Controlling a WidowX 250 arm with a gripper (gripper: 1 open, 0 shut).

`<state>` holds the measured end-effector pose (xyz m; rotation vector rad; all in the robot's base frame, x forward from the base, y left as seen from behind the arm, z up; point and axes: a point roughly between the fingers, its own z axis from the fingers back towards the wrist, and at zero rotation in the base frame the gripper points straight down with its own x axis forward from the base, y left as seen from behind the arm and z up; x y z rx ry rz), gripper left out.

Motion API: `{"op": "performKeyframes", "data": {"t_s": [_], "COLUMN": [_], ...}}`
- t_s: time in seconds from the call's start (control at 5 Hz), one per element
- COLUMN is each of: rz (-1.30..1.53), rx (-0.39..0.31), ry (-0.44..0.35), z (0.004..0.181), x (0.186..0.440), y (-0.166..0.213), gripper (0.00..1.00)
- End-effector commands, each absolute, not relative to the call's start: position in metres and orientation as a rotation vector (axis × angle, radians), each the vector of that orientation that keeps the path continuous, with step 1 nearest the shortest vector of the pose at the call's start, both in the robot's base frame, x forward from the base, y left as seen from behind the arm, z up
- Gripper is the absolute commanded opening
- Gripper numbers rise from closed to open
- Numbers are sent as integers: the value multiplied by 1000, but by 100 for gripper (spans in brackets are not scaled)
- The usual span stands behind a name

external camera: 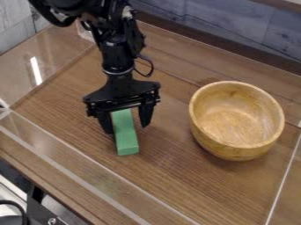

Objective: Put green stick into wooden bowl

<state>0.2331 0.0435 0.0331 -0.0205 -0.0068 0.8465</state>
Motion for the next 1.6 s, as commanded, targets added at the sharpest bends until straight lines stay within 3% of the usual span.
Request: {"op": "performKeyframes", "data": {"t_s": [0.0, 1.2, 1.4], "rz": [837, 853, 857], "rx": [-27, 1, 9], "ry": [-57, -75, -76], "z": [42, 33, 29], "x": [245, 247, 247], "y": [45, 47, 47], "gripper": [100, 100, 0]}}
